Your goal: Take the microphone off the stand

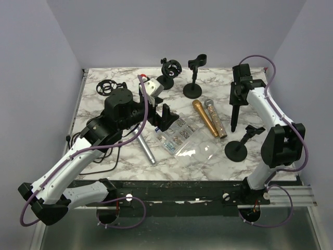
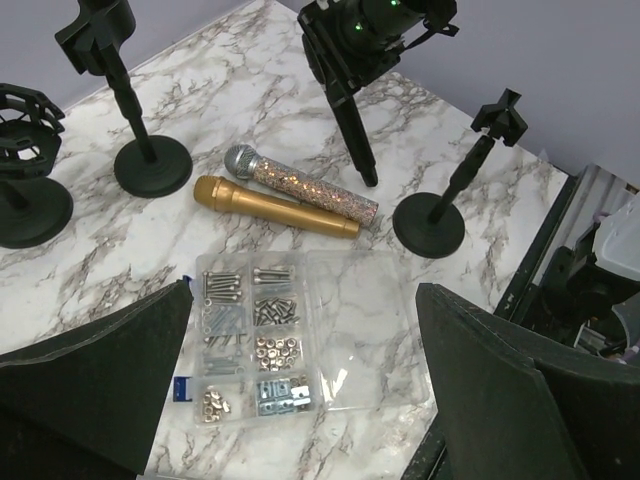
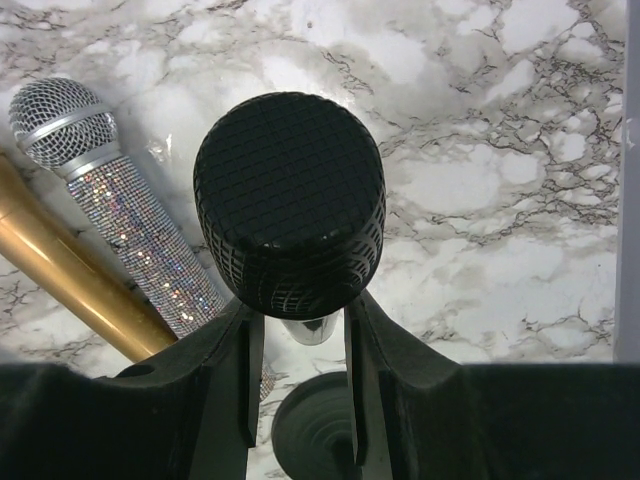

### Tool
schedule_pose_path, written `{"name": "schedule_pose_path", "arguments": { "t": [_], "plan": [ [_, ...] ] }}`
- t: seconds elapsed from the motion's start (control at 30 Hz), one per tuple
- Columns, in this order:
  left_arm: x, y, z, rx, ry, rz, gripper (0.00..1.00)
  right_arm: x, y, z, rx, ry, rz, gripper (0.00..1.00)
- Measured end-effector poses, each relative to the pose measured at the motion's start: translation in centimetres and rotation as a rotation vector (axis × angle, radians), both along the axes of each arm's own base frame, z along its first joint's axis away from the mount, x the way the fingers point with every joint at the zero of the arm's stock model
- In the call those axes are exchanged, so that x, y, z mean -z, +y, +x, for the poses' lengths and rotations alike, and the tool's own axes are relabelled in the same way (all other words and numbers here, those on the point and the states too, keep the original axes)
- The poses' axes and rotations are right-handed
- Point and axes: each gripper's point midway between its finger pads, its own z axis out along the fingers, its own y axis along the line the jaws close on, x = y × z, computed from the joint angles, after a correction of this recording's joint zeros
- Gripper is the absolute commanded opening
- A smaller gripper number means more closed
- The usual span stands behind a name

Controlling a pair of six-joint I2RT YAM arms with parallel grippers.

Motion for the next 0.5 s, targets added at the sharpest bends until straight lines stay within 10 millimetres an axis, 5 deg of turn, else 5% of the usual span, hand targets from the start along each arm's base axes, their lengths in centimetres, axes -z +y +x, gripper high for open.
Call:
{"name": "schedule_pose_path", "arguments": {
  "t": [0.27, 0.5],
  "plan": [
    [0.0, 0.1, 0.3, -0.012, -0.007, 0.001, 0.98, 1.6, 0.1, 1.3, -0.022, 0.009, -0.015, 0.01],
    [0.7, -0.1, 0.8, -0.024, 0.001, 0.014, 0.98, 6.6, 0.6, 2.6, -0.044, 0.088, -0.009, 0.01]
  ]
}}
